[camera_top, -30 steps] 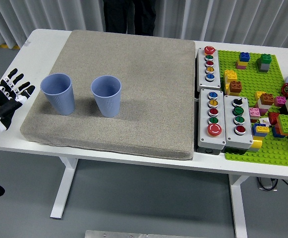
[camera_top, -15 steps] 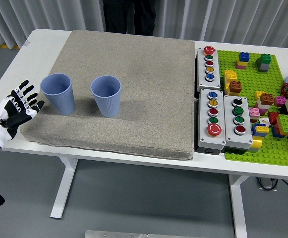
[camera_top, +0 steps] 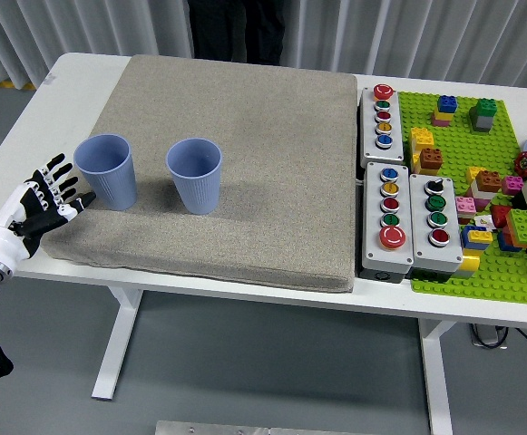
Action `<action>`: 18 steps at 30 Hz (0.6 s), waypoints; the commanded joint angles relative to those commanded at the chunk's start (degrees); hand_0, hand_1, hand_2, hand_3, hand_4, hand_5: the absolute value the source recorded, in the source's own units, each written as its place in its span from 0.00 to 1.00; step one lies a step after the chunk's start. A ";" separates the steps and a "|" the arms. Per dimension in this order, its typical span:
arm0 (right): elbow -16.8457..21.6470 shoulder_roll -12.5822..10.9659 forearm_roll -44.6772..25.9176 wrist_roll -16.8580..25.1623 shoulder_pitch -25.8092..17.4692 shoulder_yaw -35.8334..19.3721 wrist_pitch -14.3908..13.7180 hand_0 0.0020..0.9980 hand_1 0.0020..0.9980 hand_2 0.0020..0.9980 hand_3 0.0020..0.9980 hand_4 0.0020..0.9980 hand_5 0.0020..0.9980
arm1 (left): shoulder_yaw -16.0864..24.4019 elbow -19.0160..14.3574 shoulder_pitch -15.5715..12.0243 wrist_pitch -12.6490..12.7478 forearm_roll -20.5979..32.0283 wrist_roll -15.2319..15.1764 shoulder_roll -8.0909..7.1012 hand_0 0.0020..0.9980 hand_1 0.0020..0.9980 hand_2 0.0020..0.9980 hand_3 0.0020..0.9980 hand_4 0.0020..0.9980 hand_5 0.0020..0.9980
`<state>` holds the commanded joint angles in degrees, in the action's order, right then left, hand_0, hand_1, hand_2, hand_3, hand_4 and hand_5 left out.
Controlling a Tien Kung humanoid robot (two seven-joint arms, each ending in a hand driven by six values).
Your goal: Pick cup pour cup place
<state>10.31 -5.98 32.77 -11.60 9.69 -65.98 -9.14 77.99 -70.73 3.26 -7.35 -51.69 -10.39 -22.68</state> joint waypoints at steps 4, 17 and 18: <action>0.00 0.00 0.05 -0.04 0.06 -0.01 0.03 0.72 0.68 0.73 0.69 0.31 0.32 | -0.65 0.15 0.65 0.21 -0.59 0.12 0.09 0.94 0.95 1.00 1.00 0.90 0.15; 0.00 -0.04 -0.70 0.16 0.34 0.39 -0.04 0.72 0.68 0.73 0.69 0.31 0.32 | -3.21 2.38 3.67 0.76 -0.60 0.52 0.37 0.94 0.95 1.00 1.00 0.91 0.18; 0.00 -0.05 -0.69 0.17 0.36 0.39 -0.03 0.72 0.68 0.73 0.69 0.31 0.32 | -3.41 2.60 3.91 0.80 -0.55 0.55 0.40 0.94 0.95 1.00 1.00 0.91 0.18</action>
<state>10.31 -6.03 32.08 -11.43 10.05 -65.59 -9.17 74.58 -68.14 7.18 -6.56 -52.24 -9.84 -22.27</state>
